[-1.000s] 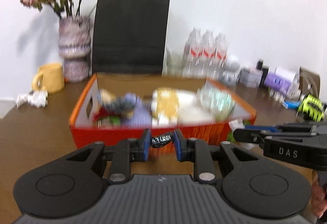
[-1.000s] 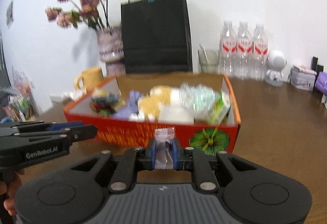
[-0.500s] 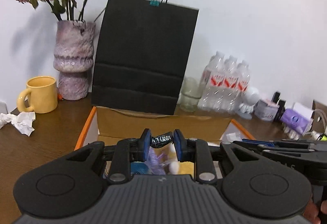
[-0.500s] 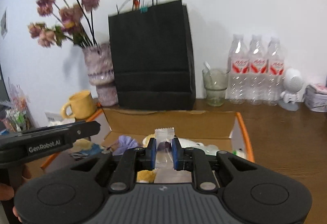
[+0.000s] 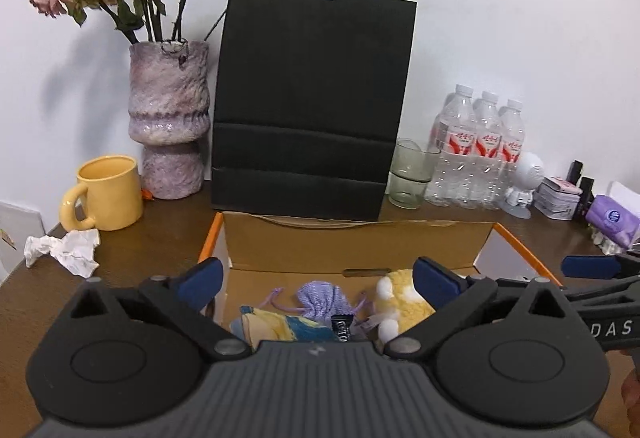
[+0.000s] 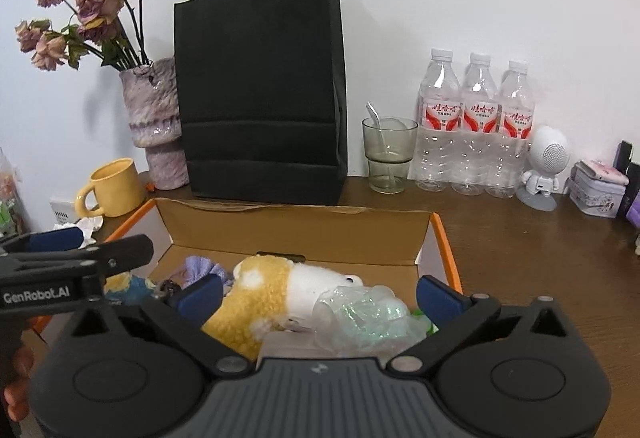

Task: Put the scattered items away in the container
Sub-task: 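Drop the black candy into the box with the left gripper while the right drops the packet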

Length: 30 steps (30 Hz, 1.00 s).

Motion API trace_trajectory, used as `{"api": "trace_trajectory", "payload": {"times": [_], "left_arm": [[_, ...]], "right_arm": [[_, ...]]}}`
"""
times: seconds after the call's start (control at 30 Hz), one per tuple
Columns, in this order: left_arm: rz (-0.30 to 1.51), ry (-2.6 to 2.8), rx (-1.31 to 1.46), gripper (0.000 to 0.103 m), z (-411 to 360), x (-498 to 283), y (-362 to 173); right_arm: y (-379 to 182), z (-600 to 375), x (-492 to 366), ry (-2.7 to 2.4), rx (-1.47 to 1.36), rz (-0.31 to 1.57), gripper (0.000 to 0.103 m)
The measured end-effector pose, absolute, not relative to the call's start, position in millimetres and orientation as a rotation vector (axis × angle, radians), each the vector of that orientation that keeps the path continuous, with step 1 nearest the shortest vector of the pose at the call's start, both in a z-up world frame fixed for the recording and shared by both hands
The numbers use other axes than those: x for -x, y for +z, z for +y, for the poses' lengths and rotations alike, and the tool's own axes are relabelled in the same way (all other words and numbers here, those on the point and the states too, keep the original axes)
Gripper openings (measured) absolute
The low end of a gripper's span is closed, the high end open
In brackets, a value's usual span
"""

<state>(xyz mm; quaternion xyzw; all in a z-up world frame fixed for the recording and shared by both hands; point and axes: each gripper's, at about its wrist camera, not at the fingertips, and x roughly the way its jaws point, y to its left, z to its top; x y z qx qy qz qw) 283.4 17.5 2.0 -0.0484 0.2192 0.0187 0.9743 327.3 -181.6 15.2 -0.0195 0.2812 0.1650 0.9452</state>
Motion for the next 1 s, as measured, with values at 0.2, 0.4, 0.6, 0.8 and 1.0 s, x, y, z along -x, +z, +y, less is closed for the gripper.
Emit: {"api": "trace_trajectory", "payload": {"times": [0.2,0.4,0.6,0.8,1.0], "left_arm": [[0.455,0.049,0.061,0.103,12,-285,2],[0.469,0.062,0.059,0.103,12,-287,0],[0.482,0.067,0.06,0.103,12,-287,-1],[0.501,0.069,0.07,0.103,12,-286,0],[0.515,0.055,0.109,0.103,13,-270,5]], "right_arm": [[19,-179,-322,0.344,0.057,0.563,0.103],[18,-177,-322,0.343,0.061,0.572,0.103],[17,-177,-323,0.343,0.064,0.577,0.103],[17,-176,-322,0.34,0.063,0.587,0.103],[24,-180,-307,0.349,0.048,0.592,0.103]]}}
